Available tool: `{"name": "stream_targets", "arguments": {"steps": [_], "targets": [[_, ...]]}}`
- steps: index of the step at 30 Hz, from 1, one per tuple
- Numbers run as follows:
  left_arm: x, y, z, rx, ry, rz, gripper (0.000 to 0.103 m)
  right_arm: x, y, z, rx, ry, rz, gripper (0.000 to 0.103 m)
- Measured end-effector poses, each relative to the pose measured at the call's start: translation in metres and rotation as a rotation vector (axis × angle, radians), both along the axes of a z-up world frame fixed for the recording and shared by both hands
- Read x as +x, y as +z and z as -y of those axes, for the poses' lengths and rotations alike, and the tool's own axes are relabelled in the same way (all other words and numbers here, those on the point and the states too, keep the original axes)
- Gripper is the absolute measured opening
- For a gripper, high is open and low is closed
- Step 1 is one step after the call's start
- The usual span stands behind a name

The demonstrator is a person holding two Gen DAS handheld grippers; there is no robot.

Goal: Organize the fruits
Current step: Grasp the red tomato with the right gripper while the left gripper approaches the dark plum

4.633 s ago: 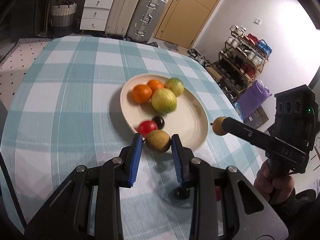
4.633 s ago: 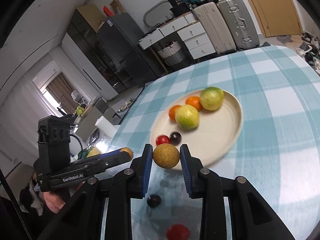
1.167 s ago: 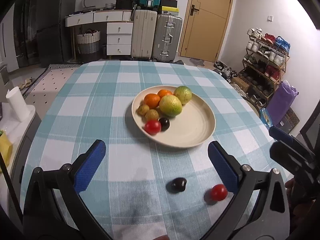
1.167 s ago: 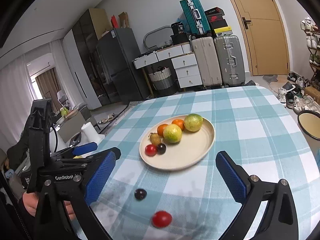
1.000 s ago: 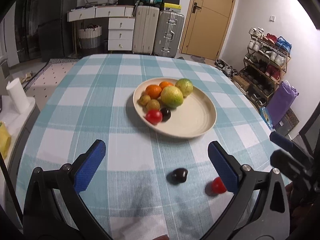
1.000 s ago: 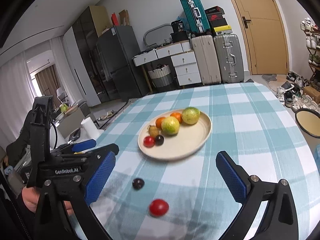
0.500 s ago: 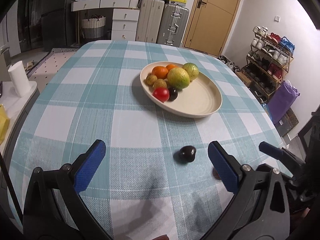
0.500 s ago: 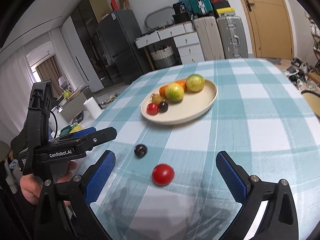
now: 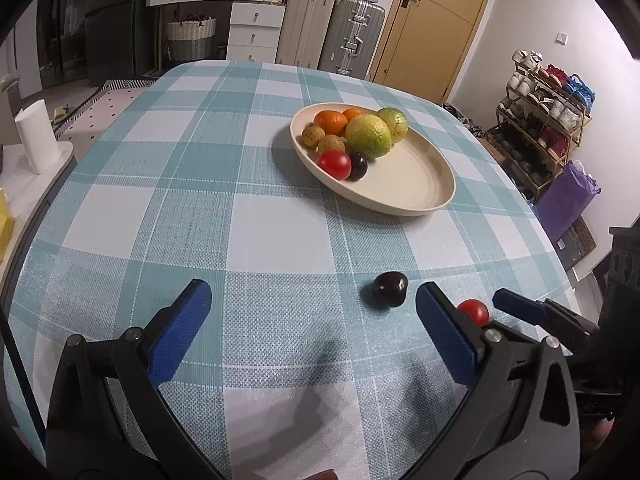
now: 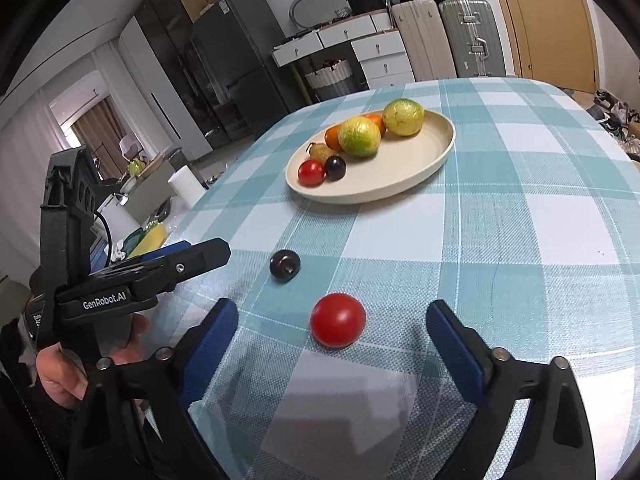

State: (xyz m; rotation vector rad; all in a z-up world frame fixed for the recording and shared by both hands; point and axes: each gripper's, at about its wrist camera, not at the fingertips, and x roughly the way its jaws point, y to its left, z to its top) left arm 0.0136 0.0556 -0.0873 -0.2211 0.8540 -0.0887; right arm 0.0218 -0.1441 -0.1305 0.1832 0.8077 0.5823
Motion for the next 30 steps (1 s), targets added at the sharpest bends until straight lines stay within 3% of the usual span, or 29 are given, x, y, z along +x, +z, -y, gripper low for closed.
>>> {"name": "stream_targets", "arguments": {"steps": [7, 10, 12, 30], "targets": [[0.002, -0.005, 0.0, 0.001, -0.002, -0.015, 0.102, 0.002, -0.007, -0.009, -0.035, 0.026, -0.027, 0.063], [0.002, -0.005, 0.003, 0.017, -0.004, -0.019, 0.102, 0.003, -0.01, -0.011, -0.032, 0.038, -0.043, 0.048], [0.001, -0.005, 0.005, 0.024, -0.012, -0.016, 0.102, 0.003, -0.011, -0.011, -0.04, 0.036, -0.04, 0.032], [0.021, -0.012, 0.032, 0.031, -0.122, -0.034, 0.102, 0.009, 0.011, 0.018, 0.049, 0.001, 0.015, 0.031]]}}
